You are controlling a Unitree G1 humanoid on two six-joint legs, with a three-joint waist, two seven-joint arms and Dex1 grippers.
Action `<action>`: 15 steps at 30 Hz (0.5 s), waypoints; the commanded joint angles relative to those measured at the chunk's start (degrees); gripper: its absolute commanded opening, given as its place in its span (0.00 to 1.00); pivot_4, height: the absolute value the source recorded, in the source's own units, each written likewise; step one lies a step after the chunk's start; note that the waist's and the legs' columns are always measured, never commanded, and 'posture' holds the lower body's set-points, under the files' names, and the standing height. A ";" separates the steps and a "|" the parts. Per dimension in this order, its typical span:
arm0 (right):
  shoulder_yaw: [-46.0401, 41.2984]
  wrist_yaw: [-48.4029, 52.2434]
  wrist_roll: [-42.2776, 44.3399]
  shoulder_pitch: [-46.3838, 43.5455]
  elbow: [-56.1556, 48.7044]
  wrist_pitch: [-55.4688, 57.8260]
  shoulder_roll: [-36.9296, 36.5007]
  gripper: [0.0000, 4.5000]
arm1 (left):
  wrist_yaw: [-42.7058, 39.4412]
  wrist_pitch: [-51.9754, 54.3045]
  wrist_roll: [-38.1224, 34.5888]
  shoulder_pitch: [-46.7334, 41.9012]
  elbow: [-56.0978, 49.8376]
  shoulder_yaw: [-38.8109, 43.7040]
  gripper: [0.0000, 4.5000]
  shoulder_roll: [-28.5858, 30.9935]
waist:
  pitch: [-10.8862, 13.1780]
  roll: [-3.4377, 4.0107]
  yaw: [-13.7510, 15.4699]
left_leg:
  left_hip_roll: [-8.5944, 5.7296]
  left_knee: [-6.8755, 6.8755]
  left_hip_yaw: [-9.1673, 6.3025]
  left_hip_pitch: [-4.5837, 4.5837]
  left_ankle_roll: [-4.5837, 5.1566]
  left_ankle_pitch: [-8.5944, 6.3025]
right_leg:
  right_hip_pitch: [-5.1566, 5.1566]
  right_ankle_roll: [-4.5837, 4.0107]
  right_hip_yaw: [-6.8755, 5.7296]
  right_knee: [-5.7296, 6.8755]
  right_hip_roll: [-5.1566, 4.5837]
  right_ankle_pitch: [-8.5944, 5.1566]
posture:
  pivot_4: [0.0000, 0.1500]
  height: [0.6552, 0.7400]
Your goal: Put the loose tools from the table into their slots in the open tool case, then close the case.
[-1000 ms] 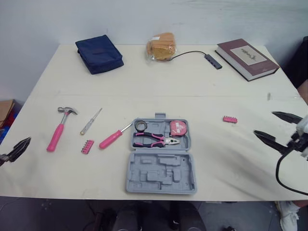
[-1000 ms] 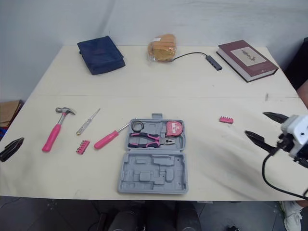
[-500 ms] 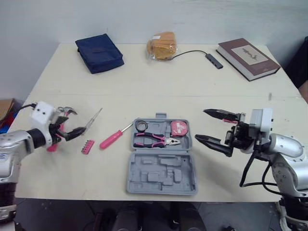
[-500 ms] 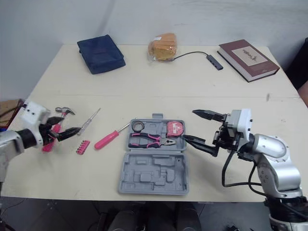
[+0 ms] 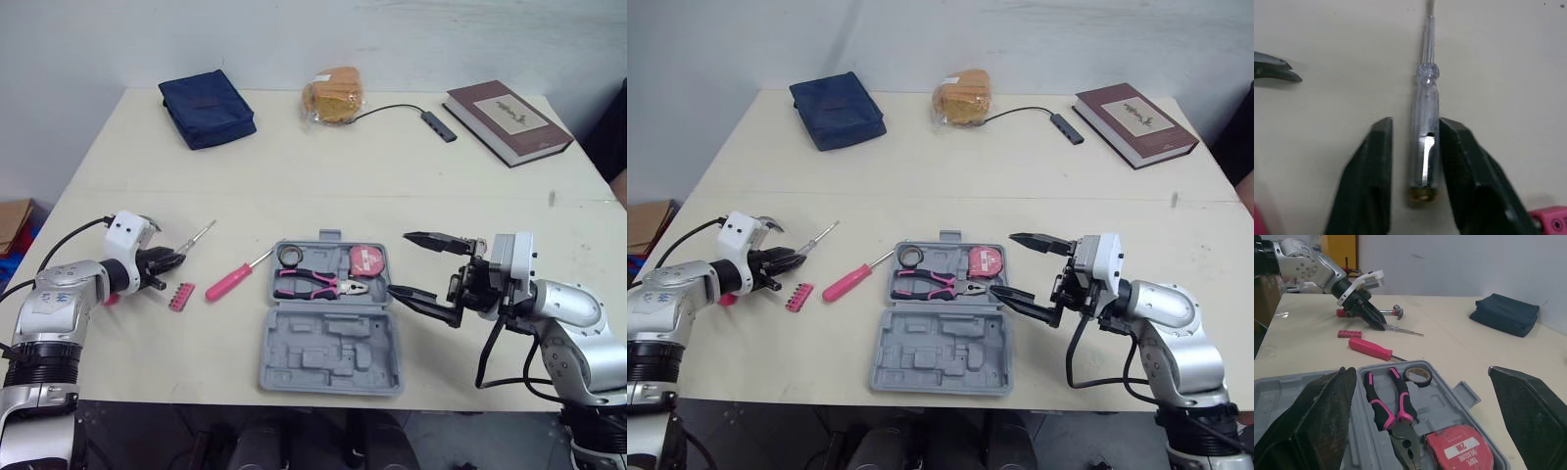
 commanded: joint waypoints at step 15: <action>-5.73 4.41 -2.39 12.03 -5.37 -7.85 -5.08 1.00 | -19.56 -8.66 -12.18 6.83 -29.71 1.61 0.01 3.31 | 0.05 -0.21 -0.02 | 0.04 0.00 0.02 0.06 0.00 -0.05 | 0.05 0.00 0.09 -0.13 -0.04 0.00 | 1.00 1.00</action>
